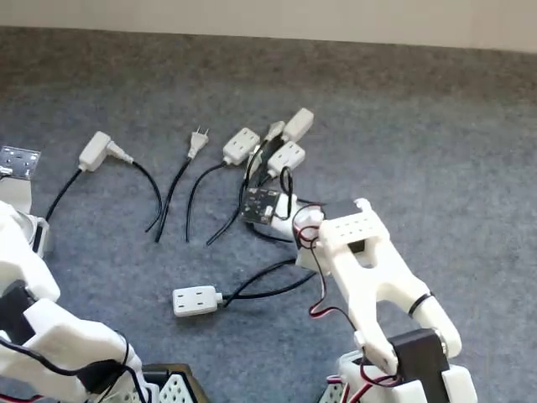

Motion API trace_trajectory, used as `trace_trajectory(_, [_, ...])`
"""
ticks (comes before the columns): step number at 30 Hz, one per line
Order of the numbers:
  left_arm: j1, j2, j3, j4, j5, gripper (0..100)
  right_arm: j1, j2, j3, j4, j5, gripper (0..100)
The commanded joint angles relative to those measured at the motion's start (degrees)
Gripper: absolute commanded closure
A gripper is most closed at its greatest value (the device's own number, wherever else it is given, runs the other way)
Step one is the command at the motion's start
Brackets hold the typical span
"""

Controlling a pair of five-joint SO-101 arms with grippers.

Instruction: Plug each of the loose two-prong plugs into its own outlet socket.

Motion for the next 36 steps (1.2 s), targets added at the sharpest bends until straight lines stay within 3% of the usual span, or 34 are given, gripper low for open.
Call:
trace_trajectory(1, [-0.9,-0.8,0.2,-0.1,-0.5,78,1.7,0.8,0.7,-1.0,3.4,80.1])
trace_trajectory(11, [-0.8,-0.8,0.2,-0.1,-0.5,78,1.7,18.1,-5.6,-1.0,3.1,82.5])
trace_trajectory(15, [-0.8,-0.8,0.2,-0.1,-0.5,78,1.8,16.0,-6.5,0.0,-0.6,99.8])
trace_trajectory(21, [-0.9,-0.8,0.1,-0.2,-0.6,78,3.2,9.2,-5.9,2.5,-1.1,99.3])
trace_trajectory(27, [-0.1,-1.8,-1.1,-0.2,-0.6,79,3.3,-1.4,-12.2,13.5,-18.8,99.3])
trace_trajectory(32, [2.5,-6.6,-3.0,0.0,-0.4,78,-0.1,-8.1,-26.4,26.7,-31.1,99.3])
trace_trajectory(36, [7.9,-15.4,-4.8,9.6,0.3,78,-2.4,-5.7,-41.5,34.6,-44.7,99.3])
